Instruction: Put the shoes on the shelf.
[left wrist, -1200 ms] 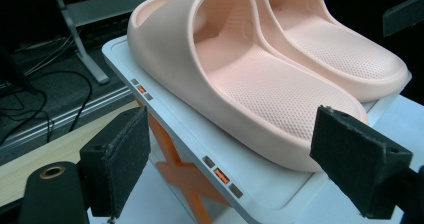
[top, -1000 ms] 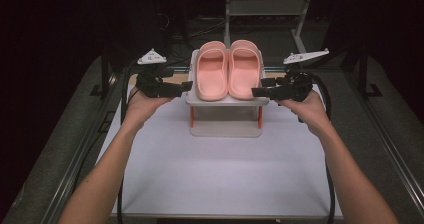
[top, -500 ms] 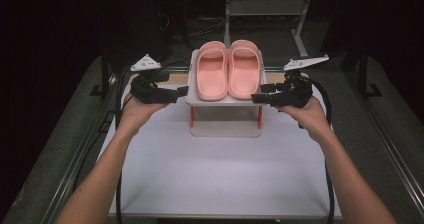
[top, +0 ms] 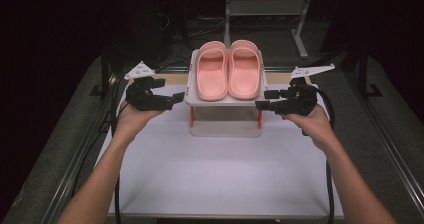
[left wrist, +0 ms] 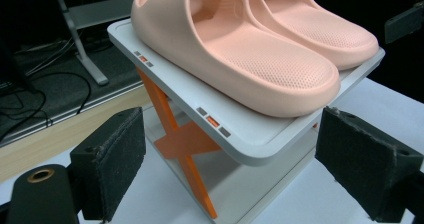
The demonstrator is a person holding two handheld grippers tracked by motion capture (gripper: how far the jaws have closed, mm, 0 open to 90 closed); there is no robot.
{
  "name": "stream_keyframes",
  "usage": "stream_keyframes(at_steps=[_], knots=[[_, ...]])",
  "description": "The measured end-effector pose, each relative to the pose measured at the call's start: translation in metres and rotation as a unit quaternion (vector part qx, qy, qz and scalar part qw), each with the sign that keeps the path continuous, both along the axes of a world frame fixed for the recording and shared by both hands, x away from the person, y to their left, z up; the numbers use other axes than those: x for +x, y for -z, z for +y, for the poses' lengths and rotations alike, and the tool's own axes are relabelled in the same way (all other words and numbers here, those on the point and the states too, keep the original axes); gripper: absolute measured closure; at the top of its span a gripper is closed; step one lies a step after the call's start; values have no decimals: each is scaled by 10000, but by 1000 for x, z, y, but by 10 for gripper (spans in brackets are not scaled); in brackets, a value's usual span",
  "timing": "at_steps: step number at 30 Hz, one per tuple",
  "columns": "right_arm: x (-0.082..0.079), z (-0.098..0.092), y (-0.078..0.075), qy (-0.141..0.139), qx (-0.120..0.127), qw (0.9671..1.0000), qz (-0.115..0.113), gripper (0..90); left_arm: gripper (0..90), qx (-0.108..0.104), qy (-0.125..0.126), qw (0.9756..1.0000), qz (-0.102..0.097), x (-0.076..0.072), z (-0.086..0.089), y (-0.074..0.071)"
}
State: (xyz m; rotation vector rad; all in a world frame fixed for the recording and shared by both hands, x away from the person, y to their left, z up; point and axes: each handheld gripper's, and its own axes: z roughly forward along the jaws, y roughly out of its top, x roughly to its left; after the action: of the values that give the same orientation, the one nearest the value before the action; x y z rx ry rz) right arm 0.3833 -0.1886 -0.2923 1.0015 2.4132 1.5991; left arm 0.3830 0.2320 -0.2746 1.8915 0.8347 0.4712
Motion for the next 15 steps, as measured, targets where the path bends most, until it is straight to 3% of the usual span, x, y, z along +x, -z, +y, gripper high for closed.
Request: stream_keyframes(at_steps=[15], knots=[[-13, -9, 12, -50, 73, 9999, 57, 320, 117, -8, -71, 10000, 19, -10, 10, 9]])
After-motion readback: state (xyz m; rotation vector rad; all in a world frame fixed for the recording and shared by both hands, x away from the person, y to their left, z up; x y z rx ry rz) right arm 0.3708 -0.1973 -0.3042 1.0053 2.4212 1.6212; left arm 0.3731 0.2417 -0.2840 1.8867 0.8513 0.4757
